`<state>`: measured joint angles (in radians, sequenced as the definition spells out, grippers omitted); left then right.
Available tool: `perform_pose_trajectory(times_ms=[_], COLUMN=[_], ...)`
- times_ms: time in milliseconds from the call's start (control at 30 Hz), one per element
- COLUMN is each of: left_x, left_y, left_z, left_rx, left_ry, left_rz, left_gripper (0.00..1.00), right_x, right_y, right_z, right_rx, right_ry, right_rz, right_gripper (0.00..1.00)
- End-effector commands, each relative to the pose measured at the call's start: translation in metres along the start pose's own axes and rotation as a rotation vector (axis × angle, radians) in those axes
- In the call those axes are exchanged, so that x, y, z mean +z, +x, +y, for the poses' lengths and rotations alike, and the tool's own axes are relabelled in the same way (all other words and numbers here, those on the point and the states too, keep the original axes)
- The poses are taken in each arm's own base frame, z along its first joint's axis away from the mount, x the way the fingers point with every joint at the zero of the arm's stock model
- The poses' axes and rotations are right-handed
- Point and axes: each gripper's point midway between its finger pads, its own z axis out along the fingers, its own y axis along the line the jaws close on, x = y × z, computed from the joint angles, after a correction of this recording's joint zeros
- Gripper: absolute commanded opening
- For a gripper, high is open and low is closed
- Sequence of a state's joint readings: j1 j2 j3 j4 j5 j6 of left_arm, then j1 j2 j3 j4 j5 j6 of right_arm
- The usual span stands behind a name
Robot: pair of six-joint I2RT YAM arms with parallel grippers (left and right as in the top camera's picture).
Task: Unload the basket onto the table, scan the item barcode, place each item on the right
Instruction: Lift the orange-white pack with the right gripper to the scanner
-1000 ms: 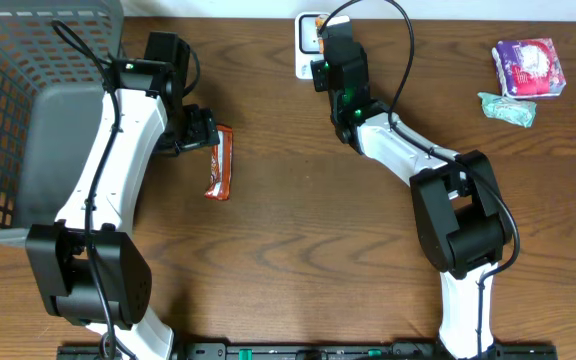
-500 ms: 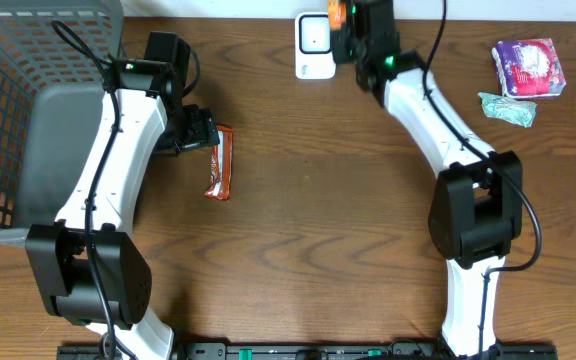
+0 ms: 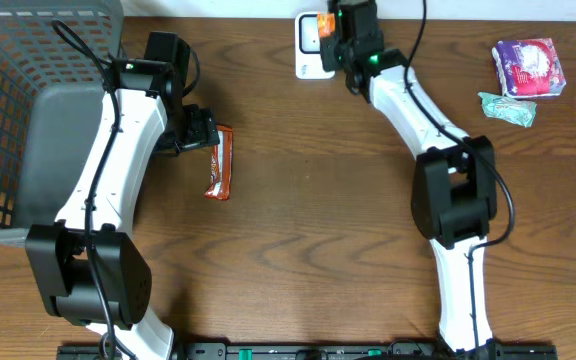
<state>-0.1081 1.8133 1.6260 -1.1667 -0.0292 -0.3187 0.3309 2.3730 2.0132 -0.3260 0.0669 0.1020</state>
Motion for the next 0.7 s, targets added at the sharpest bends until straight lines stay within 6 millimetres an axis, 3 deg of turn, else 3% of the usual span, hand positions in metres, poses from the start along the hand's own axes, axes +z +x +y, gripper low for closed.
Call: perform_pose_trajectory(times_ms=[0, 233, 400, 533, 667], left_x=[0.006, 0.006, 0.006, 0.006, 0.006], left_y=[0.002, 0.002, 0.002, 0.002, 0.002], left_z=[0.002, 0.002, 0.002, 0.002, 0.002], left_rx=[-0.015, -0.015, -0.015, -0.015, -0.015], left_ry=[-0.017, -0.017, -0.017, -0.017, -0.017], left_rz=[0.018, 0.018, 0.018, 0.018, 0.018], left_gripper=[0.98, 0.98, 0.98, 0.98, 0.98], right_x=[-0.023, -0.037, -0.044, -0.053, -0.045], right_y=[-0.038, -0.044, -0.038, -0.047, -0.043], right_z=[0.006, 0.006, 0.009, 0.017, 0.024], right_rx=[0.025, -0.002, -0.294, -0.611, -0.684], right_ry=[-0.003, 0.022, 0.217, 0.4, 0.418], right_rz=[-0.077, -0.037, -0.011, -0.01, -0.008], right_gripper=[0.01, 0.01, 0.01, 0.01, 0.01])
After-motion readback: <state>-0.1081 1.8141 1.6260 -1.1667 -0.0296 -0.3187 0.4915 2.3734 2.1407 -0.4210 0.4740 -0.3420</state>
